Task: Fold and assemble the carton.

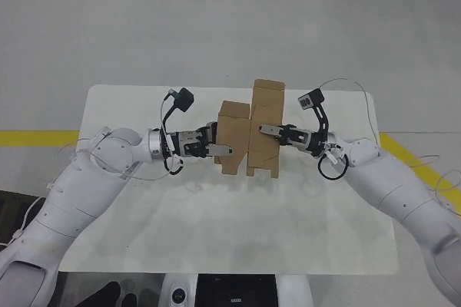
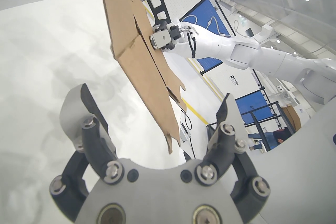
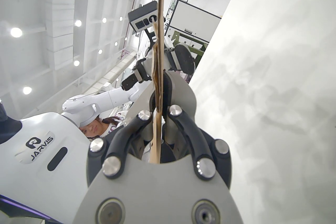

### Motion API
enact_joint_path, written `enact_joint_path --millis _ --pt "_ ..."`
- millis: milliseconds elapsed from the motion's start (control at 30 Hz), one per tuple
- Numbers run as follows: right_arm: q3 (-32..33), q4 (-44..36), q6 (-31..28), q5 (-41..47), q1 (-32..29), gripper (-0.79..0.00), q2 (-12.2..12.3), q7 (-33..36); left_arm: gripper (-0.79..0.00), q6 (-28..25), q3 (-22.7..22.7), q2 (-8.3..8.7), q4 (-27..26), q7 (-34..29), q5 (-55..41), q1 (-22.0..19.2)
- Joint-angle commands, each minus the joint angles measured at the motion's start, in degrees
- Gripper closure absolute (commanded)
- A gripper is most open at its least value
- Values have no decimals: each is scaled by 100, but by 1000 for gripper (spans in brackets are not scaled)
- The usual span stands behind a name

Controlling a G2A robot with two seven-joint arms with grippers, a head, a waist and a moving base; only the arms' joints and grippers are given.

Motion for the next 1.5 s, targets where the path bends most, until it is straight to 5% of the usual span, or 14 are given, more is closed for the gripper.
enact_joint_path --millis 0,200,233,300,733,833,867,1067,1467 --pt "80 11 20 -82 -48 0 -13 -71 -785 3 47 -30 -13 4 -45 11" --pt "367 25 31 -381 -203 0 -41 -300 -785 89 53 -82 33 -87 -372 77" --pt "416 18 39 -428 -225 0 -43 -323 -459 131 34 -85 48 -75 -362 89" --pt "515 -2 37 -532 -270 0 -46 -379 0 227 6 -93 63 -28 -368 131" --pt "1079 -250 219 -1121 -567 -28 -39 -411 0 556 -79 -187 98 -67 -498 170" --pt "1221 -298 217 -1194 -657 -391 -33 -436 0 607 -124 -197 91 -142 -571 193" --pt "1266 -315 218 -1217 -685 -785 -30 -429 0 633 -140 -199 86 -181 -600 194" --pt "1574 -370 -103 -1431 -778 -785 2 -171 0 743 -272 -199 149 -594 -849 164" --pt "1793 -577 -273 -2681 -716 -785 253 216 0 764 -569 -83 685 -2813 -1263 -157"
